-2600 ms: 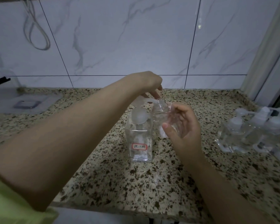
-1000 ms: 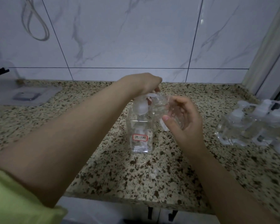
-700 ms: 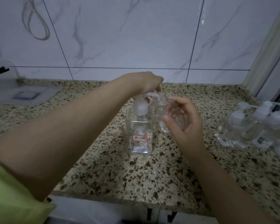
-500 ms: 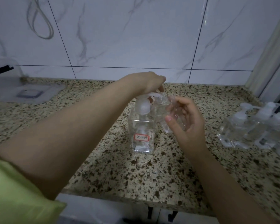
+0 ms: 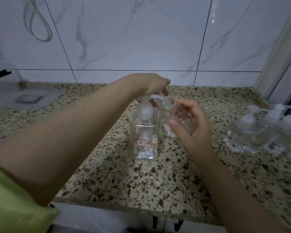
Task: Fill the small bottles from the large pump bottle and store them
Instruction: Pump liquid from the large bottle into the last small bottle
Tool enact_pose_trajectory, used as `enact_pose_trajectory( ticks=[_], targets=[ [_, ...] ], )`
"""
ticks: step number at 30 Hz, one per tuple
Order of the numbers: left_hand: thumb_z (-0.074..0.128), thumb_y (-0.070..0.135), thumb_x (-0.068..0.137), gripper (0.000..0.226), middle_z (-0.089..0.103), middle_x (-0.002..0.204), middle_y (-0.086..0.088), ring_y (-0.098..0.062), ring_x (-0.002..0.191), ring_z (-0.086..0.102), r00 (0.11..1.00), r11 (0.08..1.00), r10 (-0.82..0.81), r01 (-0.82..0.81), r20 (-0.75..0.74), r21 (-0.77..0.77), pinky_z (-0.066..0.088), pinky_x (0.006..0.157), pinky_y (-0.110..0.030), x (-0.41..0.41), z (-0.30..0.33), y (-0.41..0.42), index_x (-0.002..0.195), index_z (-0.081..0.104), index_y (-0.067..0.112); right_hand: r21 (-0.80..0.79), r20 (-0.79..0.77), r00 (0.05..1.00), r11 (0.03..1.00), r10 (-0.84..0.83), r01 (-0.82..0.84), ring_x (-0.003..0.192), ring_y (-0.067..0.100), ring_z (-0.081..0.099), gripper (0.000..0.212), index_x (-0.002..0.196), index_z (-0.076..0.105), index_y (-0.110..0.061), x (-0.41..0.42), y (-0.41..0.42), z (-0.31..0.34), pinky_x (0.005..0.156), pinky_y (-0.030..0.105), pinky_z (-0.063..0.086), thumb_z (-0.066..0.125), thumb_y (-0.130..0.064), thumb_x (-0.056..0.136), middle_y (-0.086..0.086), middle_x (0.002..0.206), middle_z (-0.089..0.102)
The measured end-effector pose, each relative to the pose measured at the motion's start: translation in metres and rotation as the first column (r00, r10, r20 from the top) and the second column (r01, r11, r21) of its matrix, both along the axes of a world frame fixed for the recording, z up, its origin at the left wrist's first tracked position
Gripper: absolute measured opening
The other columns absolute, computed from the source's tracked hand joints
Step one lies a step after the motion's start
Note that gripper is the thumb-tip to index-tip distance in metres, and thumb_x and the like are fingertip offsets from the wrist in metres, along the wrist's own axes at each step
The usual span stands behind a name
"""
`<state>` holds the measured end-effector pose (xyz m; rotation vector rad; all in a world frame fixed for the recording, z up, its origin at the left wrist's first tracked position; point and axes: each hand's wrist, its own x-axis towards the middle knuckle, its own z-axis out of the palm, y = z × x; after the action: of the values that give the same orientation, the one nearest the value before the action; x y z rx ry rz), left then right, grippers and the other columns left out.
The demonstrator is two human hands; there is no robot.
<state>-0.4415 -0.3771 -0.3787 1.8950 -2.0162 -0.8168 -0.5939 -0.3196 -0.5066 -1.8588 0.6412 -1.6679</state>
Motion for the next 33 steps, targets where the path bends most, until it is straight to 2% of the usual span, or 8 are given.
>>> enact_pose_trajectory(
  ticks=[5,8,12,16,22,25,29,33],
  targets=[
    [0.025,0.043,0.106,0.049,0.070,0.111,-0.003,-0.022,0.101,0.066,1.000,1.000,-0.007,0.007,0.017,0.000,0.041,0.074,-0.021,0.0016,0.0004,0.0012,0.115,0.070,0.023,-0.003,0.008,1.000,1.000,0.001,-0.001,0.106,0.020,0.064,0.039,0.124,0.058,-0.010,-0.0005,0.0014,0.0009,0.096,0.030,0.053,0.068,-0.022,0.089,0.000,0.109,0.064],
    [0.027,0.044,0.106,0.049,0.069,0.114,-0.006,-0.022,0.100,0.067,0.999,1.000,0.010,-0.010,-0.049,0.003,0.049,0.087,-0.029,0.0017,0.0007,0.0028,0.116,0.070,0.021,0.000,0.000,1.000,1.000,-0.015,0.015,0.105,0.019,0.063,0.038,0.124,0.058,-0.014,0.0000,0.0017,0.0017,0.095,0.033,0.054,0.068,-0.023,0.088,-0.001,0.107,0.064],
    [0.027,0.044,0.106,0.050,0.064,0.121,-0.005,-0.021,0.097,0.066,1.000,1.000,-0.017,0.017,0.014,0.020,0.042,0.072,-0.024,-0.0014,-0.0012,-0.0002,0.116,0.070,0.021,0.023,0.009,1.000,1.000,-0.016,0.016,0.108,0.018,0.063,0.036,0.121,0.059,-0.014,-0.0014,0.0024,0.0018,0.098,0.035,0.054,0.067,-0.023,0.087,-0.005,0.109,0.065],
    [0.027,0.046,0.105,0.050,0.062,0.126,-0.005,-0.026,0.107,0.062,1.000,1.000,-0.013,0.013,0.000,0.000,0.047,0.095,-0.036,0.0012,0.0000,0.0025,0.112,0.072,0.025,0.014,-0.003,1.000,1.000,-0.024,0.024,0.108,0.021,0.063,0.035,0.122,0.058,-0.023,-0.0010,0.0033,0.0028,0.096,0.039,0.054,0.067,-0.025,0.088,-0.005,0.110,0.065],
    [0.028,0.043,0.106,0.049,0.069,0.111,-0.005,-0.022,0.094,0.069,0.999,1.000,0.011,-0.011,-0.043,-0.001,0.051,0.089,-0.032,0.0003,0.0006,0.0067,0.113,0.071,0.020,0.036,0.011,1.000,0.999,-0.016,0.015,0.110,0.019,0.063,0.037,0.123,0.059,-0.020,-0.0010,0.0041,0.0039,0.097,0.034,0.054,0.067,-0.024,0.087,0.000,0.114,0.066],
    [0.027,0.041,0.107,0.049,0.067,0.109,-0.004,-0.017,0.087,0.064,1.000,1.000,0.009,-0.009,-0.004,-0.008,0.042,0.071,-0.025,-0.0015,0.0006,0.0045,0.115,0.070,0.021,0.056,0.024,1.000,0.998,-0.005,0.004,0.113,0.017,0.064,0.038,0.123,0.059,-0.017,-0.0021,0.0044,0.0039,0.099,0.030,0.053,0.067,-0.024,0.086,0.001,0.116,0.066],
    [0.027,0.044,0.106,0.050,0.065,0.122,-0.007,-0.024,0.100,0.064,1.000,1.000,0.000,0.000,-0.011,-0.012,0.048,0.093,-0.034,-0.0014,0.0013,0.0054,0.114,0.071,0.021,0.056,0.011,1.000,0.998,-0.012,0.011,0.110,0.021,0.064,0.038,0.123,0.059,-0.018,-0.0023,0.0037,0.0042,0.097,0.032,0.054,0.067,-0.026,0.086,0.004,0.113,0.066],
    [0.026,0.045,0.106,0.051,0.062,0.123,-0.007,-0.020,0.096,0.064,0.998,1.000,-0.007,0.007,0.057,-0.002,0.045,0.083,-0.031,-0.0014,0.0031,0.0056,0.115,0.070,0.021,0.053,0.013,1.000,0.999,0.004,-0.004,0.113,0.013,0.063,0.039,0.122,0.059,-0.014,-0.0023,0.0048,0.0041,0.098,0.022,0.050,0.067,-0.025,0.086,0.000,0.117,0.066]
  ],
)
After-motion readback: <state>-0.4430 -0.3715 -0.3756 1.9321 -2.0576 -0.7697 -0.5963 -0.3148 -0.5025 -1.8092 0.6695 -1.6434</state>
